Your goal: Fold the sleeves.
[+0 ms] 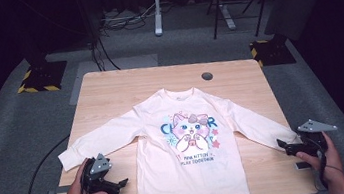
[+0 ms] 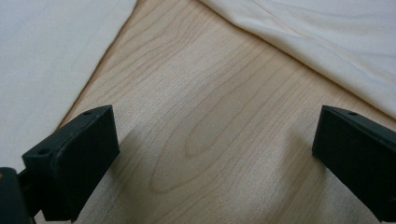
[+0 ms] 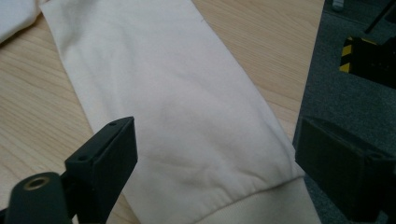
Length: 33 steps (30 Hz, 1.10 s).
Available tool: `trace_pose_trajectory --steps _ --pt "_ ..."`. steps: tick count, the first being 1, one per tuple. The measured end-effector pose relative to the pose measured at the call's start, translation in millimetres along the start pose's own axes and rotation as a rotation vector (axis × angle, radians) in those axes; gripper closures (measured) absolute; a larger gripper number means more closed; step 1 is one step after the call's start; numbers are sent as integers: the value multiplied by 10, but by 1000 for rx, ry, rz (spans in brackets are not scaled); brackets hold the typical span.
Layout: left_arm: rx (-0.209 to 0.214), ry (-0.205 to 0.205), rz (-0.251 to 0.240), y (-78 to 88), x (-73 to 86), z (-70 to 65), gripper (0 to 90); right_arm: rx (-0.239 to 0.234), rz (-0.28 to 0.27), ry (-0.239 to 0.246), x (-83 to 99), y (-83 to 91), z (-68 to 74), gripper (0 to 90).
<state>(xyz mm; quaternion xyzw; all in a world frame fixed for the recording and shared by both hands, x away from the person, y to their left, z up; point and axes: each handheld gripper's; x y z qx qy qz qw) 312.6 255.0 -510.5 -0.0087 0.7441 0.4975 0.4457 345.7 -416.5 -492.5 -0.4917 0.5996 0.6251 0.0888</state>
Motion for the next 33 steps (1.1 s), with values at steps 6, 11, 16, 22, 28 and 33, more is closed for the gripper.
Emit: trace_pose_trajectory --steps 6,11,16,22,28,33 --pt "0 -1 0 0 -1 1 5 -14 25 -32 47 -28 -68 175" --pt "0 -1 1 0 -1 2 4 -25 25 -56 56 -47 -133 195" --pt "0 -2 1 -1 -3 2 4 -32 30 -80 72 -84 -204 198" --pt "-2 -2 2 -2 -5 2 4 -57 32 -119 156 -173 -332 152" --pt "-1 1 0 -6 -7 1 4 -156 4 -220 225 -214 -400 244" --pt "0 2 0 -6 -6 0 4 -117 14 -192 169 -164 -366 397"
Point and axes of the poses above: each handheld gripper's, and its own axes: y roughly backward along the jaws, x roughly out of its underside, z roughly to its left, and after that the axes turned 9 degrees about y, right-handed
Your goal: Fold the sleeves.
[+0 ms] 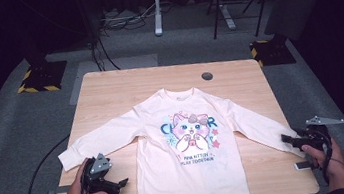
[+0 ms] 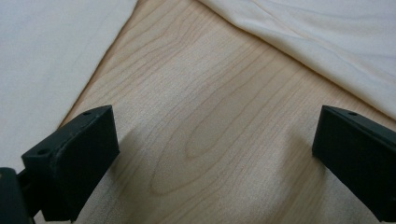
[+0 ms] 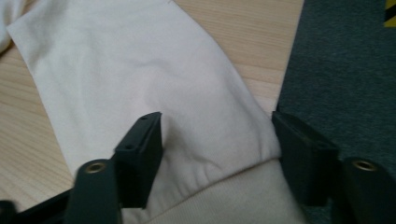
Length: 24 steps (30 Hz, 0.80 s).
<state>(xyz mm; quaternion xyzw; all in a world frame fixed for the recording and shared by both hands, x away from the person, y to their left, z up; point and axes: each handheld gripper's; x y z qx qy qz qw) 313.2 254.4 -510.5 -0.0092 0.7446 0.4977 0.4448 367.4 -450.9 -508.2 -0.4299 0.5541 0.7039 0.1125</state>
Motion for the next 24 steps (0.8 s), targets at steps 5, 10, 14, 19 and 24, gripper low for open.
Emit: trace_pose_trajectory --steps 5,10,14,19,24 --pt "-1 -2 0 0 0 1 4 75 16 31 -38 32 72 486" --pt "-1 -1 0 0 0 0 4 115 38 82 -73 53 143 637" --pt "-1 -2 0 0 0 1 4 109 45 124 -89 57 180 761" --pt "-1 -1 0 1 0 1 4 93 19 122 -95 93 193 791" --pt "-1 -1 0 1 0 1 4 68 -30 102 -126 142 217 793"
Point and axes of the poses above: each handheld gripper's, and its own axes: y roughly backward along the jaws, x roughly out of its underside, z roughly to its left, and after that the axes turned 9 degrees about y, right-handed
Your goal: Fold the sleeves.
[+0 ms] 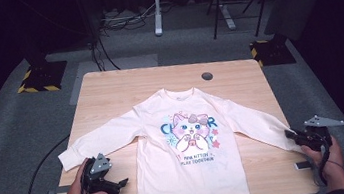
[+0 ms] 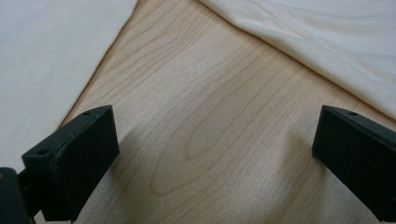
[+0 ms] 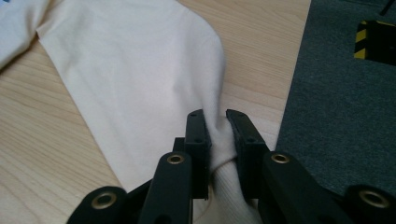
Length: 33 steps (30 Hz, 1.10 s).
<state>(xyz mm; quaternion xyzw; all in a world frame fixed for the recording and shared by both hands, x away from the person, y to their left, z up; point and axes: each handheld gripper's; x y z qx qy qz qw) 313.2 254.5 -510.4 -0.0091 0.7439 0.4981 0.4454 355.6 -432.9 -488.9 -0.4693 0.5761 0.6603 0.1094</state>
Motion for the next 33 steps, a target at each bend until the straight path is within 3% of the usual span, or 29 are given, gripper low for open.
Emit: trace_pose_trajectory --steps 6,13,21,33 --pt "0 0 0 0 0 0 5 -33 -57 -15 -63 48 55 794" --pt "0 0 0 0 0 0 4 -44 -75 -19 -146 89 140 794" --pt "0 0 0 0 0 0 5 -91 -97 44 -337 127 368 793" --pt "0 1 1 0 0 -1 5 -152 -112 64 -539 49 640 793"
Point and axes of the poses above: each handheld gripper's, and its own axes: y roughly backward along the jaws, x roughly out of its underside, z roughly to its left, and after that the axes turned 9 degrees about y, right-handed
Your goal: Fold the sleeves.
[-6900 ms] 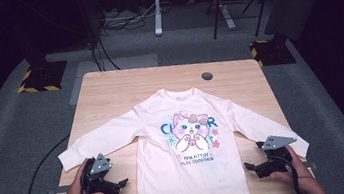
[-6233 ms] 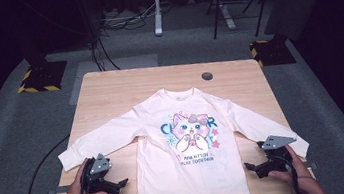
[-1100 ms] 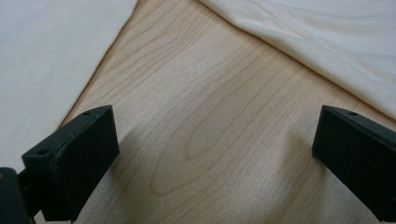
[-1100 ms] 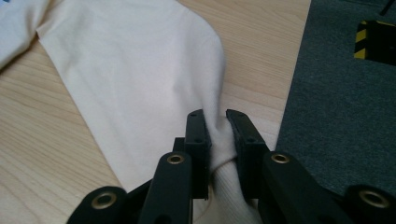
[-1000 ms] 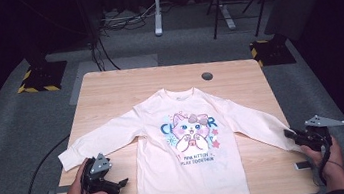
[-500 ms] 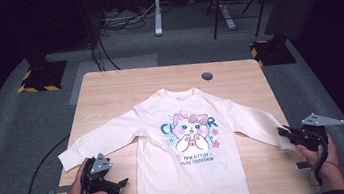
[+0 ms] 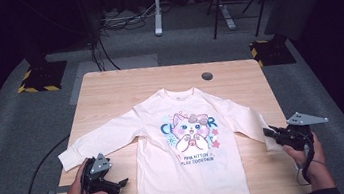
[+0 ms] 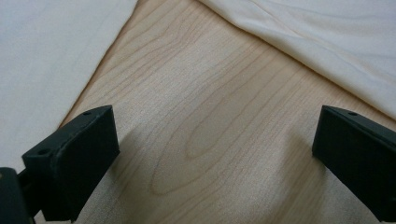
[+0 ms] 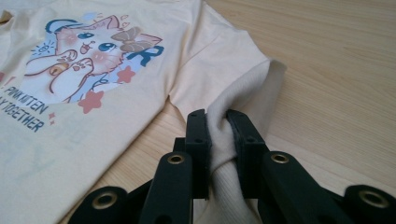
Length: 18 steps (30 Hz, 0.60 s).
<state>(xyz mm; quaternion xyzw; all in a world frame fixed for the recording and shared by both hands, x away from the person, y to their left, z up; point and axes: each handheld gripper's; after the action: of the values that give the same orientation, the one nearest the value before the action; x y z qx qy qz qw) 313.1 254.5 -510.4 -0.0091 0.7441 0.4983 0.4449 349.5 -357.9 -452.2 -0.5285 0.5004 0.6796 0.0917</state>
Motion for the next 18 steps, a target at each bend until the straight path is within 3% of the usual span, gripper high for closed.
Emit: trace_pose_trajectory --steps 10,18 --pt "0 -1 -1 -1 0 1 5 -49 12 45 -145 -173 197 793" --pt "0 -1 -1 -1 0 1 5 -73 20 51 -202 -280 299 793"
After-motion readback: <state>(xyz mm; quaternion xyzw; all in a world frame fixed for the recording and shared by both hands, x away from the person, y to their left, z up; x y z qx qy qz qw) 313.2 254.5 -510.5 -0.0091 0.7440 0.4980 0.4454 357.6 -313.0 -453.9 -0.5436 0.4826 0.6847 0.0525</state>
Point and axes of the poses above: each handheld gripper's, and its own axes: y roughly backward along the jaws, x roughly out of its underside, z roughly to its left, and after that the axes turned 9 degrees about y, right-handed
